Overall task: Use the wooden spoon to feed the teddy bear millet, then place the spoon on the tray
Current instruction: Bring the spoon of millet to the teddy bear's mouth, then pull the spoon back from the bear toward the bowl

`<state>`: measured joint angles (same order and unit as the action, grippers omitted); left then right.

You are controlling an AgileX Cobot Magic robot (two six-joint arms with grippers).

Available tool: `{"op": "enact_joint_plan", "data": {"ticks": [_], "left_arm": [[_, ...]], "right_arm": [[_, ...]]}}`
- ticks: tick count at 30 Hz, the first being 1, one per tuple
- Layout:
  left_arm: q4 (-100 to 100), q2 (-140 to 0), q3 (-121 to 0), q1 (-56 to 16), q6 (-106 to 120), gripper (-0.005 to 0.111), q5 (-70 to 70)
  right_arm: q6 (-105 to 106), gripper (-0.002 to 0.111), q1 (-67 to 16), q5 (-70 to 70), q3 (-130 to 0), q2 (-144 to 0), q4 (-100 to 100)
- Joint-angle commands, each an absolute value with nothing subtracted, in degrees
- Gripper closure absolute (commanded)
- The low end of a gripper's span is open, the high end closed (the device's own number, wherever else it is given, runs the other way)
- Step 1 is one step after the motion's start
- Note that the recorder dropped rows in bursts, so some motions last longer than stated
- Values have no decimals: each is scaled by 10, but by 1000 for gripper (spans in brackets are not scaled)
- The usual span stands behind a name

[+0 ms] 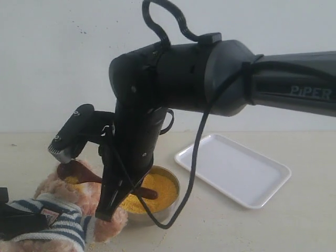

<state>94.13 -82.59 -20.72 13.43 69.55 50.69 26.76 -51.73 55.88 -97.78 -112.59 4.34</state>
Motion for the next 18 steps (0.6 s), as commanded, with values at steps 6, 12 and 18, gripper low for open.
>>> {"op": "enact_joint_plan", "data": {"ticks": [6,12,18], "left_arm": [[953,-827,-206,134,699,103,521],[953,-827,-206,134,701,103,521],[953,-827,-206,134,701,103,521]], "right_arm": [[225,109,-543,548,-978,-1126,137],[221,109,-544,552,-978,-1126,148],[212,109,-546,553,-978,-1126,158]]}}
